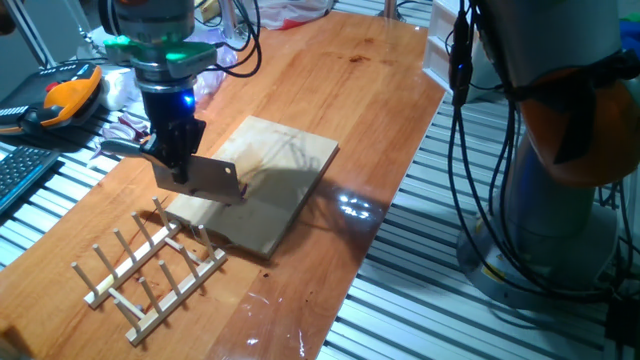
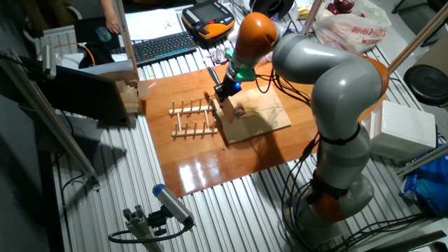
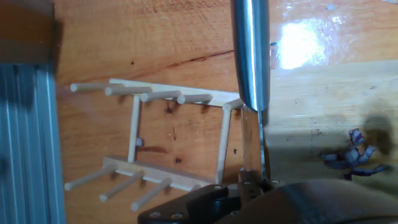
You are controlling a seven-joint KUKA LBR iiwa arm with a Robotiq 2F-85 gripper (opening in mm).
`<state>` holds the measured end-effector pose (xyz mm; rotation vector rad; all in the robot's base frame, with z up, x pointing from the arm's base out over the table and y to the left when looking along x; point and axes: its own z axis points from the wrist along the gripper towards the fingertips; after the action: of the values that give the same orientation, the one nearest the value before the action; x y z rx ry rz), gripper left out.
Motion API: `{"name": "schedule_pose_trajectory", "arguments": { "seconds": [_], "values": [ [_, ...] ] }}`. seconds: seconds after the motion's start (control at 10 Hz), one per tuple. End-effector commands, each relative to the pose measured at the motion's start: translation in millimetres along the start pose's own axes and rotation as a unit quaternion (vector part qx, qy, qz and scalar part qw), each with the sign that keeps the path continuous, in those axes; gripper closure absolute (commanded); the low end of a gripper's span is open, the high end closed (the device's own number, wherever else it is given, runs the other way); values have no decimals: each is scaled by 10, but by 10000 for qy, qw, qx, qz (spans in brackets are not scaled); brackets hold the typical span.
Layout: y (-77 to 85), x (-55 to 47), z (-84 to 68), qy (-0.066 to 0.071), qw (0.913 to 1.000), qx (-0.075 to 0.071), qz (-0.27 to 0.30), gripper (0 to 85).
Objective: Chop the onions
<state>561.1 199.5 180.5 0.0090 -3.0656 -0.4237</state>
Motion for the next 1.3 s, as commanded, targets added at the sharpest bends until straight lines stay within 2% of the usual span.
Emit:
{"name": "schedule_pose_trajectory", "arguments": {
  "seconds": [0.0,0.1,0.2,0.4,0.5,0.7,0.9,1.2],
  "values": [
    [-63,-44,-41,34,10000,1,-54,850],
    [-116,-71,-65,4,9999,9,-100,850],
    [-150,-74,-100,-42,9999,86,-66,850],
    [-225,-81,-146,-31,9994,293,-164,850],
    [-279,-84,-161,-72,9987,439,-228,850],
    [-399,-126,-174,-213,9973,584,-384,850],
    [-468,-122,-223,-308,9973,570,-336,850],
    [-553,-98,-290,-315,9981,446,-277,850]
  ]
}}
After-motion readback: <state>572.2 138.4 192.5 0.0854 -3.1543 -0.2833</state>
